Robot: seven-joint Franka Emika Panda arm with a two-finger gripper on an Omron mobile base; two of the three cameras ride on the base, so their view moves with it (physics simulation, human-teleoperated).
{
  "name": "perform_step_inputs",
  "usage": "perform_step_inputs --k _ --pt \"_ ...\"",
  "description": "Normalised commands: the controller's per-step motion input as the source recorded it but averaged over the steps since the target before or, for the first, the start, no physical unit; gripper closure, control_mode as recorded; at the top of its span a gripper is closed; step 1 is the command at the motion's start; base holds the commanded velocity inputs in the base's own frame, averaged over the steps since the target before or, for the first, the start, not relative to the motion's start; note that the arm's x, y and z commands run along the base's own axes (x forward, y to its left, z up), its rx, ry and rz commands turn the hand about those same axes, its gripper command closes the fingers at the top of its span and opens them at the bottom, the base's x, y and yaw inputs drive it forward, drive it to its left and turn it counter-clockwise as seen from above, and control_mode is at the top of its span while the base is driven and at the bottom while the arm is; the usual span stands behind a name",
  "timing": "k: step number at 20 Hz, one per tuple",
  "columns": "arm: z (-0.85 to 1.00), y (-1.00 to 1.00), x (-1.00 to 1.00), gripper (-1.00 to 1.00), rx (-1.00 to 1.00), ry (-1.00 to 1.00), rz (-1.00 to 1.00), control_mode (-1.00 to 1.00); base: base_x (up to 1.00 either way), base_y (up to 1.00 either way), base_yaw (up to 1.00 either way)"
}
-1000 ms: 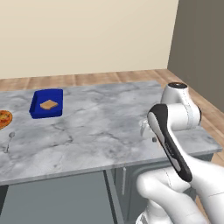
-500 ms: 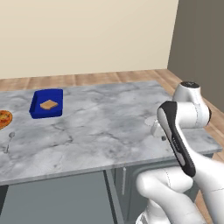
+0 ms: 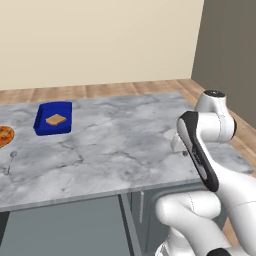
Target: Take the pizza cutter from the drawer on the left and place it on the dining counter for cutting.
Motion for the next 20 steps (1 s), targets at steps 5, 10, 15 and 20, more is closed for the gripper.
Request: perform_step_inputs --k 5,10,15,20 --pt "0.02 0.00 0.04 1.00 0.00 0.00 0.00 -1.00 0.00 0.00 0.00" --pt "0.00 0.00 0.00 1.00 0.00 0.00 0.00 1.00 0.00 0.00 0.00" --pt "0.00 0.00 0.00 1.00 0.00 0.00 0.00 1.00 -0.55 -0.41 0.00" --pt "0.00 0.00 0.00 1.00 0.00 0.00 0.00 1.00 -0.70 -0.96 -0.02"
